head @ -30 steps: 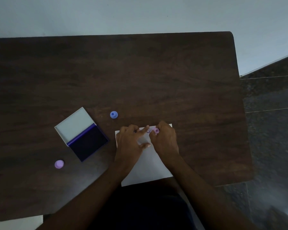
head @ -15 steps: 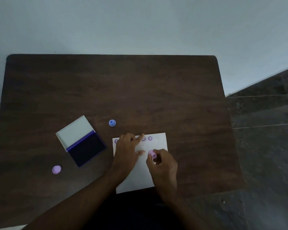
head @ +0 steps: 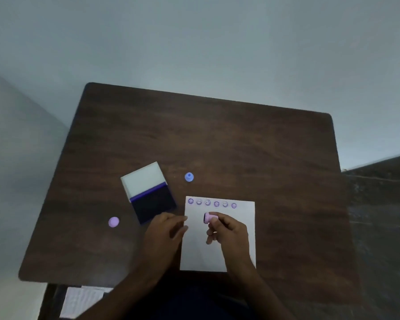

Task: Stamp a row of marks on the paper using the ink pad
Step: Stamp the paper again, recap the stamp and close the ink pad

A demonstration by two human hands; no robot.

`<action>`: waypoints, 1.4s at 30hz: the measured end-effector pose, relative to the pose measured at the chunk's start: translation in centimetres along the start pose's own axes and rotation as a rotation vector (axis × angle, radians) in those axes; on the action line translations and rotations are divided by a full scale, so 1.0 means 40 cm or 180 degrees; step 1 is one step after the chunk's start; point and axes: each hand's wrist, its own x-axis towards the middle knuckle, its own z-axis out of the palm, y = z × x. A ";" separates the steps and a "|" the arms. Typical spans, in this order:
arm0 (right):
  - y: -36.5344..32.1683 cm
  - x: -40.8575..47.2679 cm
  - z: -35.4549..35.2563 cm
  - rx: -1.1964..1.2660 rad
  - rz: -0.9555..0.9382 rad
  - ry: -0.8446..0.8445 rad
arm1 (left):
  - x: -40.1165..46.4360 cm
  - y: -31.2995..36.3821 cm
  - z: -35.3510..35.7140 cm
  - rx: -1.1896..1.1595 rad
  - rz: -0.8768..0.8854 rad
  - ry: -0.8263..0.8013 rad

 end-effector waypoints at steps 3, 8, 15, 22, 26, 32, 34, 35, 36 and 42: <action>-0.018 -0.005 0.047 0.0186 0.0074 -0.0180 | -0.043 -0.051 -0.048 -0.0267 0.0030 0.0703; -0.022 -0.005 0.113 0.0294 0.0148 -0.0542 | -0.060 -0.134 -0.082 -0.0750 -0.0518 0.1445; -0.022 0.003 0.184 0.0210 0.0156 -0.0907 | -0.063 -0.190 -0.151 -0.0252 -0.0628 0.2230; -0.028 0.014 0.249 0.0178 0.0403 -0.0955 | -0.046 -0.216 -0.173 -0.0403 -0.0910 0.2146; -0.032 0.014 0.275 0.0120 0.0501 -0.0989 | -0.030 -0.234 -0.169 -0.0233 -0.0876 0.2052; -0.040 0.018 0.296 0.0068 0.0636 -0.0958 | -0.031 -0.224 -0.187 -0.0924 -0.0720 0.2124; -0.044 0.016 0.300 0.0106 0.0643 -0.0984 | -0.046 -0.202 -0.195 -0.1198 -0.0672 0.1969; -0.046 0.015 0.302 0.0129 0.0652 -0.0992 | -0.055 -0.190 -0.197 -0.1261 -0.0653 0.1878; -0.048 0.014 0.305 0.0149 0.0657 -0.1005 | -0.062 -0.180 -0.197 -0.1295 -0.0607 0.1821; -0.043 0.011 0.328 0.0015 0.0777 -0.0976 | -0.090 -0.143 -0.187 -0.1281 -0.0263 0.1697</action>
